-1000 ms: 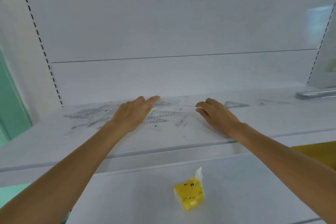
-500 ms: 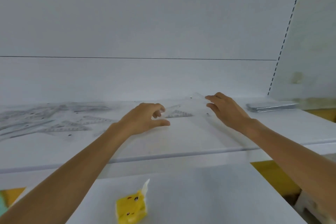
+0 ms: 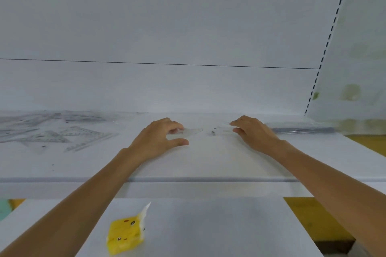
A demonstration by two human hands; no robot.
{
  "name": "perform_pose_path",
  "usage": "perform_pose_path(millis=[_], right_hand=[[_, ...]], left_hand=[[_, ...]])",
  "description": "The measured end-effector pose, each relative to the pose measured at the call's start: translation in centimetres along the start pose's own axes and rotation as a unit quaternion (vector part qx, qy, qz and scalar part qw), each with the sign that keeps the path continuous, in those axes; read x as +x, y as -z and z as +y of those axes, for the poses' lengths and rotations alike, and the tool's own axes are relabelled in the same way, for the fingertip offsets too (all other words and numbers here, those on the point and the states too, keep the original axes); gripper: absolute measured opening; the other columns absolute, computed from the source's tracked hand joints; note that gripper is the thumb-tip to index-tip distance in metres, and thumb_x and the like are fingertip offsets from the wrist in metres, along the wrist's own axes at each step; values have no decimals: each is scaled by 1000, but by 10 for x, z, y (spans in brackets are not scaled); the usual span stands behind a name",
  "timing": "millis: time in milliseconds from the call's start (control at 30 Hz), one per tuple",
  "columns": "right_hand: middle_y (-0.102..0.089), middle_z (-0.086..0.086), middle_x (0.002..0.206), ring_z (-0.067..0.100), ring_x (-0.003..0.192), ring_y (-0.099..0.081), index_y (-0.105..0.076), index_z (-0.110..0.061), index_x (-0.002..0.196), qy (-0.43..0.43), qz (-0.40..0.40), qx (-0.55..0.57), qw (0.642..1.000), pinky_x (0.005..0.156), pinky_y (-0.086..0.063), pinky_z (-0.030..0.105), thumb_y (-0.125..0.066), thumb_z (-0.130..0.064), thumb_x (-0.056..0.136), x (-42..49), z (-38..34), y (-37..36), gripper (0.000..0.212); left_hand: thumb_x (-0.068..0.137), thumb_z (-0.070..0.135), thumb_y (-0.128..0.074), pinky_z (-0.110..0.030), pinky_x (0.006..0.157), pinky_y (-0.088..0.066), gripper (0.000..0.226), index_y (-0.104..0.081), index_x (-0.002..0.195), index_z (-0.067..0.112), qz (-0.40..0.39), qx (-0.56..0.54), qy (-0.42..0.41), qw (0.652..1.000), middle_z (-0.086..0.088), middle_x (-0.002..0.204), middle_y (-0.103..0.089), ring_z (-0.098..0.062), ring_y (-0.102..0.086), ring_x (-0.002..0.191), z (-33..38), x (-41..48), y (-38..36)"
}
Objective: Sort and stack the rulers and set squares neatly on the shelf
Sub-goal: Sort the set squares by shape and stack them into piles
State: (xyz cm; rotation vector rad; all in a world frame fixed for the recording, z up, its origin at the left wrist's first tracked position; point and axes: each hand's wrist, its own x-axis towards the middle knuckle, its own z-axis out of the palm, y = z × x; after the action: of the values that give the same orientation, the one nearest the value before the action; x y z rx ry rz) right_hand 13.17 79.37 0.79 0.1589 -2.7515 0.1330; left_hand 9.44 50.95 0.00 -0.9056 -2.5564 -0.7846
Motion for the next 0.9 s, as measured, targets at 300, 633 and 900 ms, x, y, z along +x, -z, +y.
perform_pose_path(millis=[300,633,900], right_hand=[[-59,9,121,25,113,-51,-60,-16,120,1,-43,46,998,96,-42,35,-36,-14,96,12,5,-16,33],[-55,7,121,21,115,-45,-51,-15,127,-33,24,84,996,92,-38,30,-41,-15,93,-6,3,4,35],[-60,0,112,20,108,-47,-63,-20,104,-9,-17,103,995,91,-40,33,-40,-30,94,-64,-30,7,27]], left_hand=[[79,55,-59,-28,84,-48,40,-65,110,31,-7,6,39,999,16,94,-57,-3,-54,90,8,5,-9],[84,38,-60,-32,91,-46,31,-63,111,24,-11,23,36,999,7,105,-61,-10,-57,100,21,10,-13],[86,33,-61,-26,94,-41,30,-61,113,20,1,-7,10,1000,1,111,-60,-10,-55,105,49,48,-32]])
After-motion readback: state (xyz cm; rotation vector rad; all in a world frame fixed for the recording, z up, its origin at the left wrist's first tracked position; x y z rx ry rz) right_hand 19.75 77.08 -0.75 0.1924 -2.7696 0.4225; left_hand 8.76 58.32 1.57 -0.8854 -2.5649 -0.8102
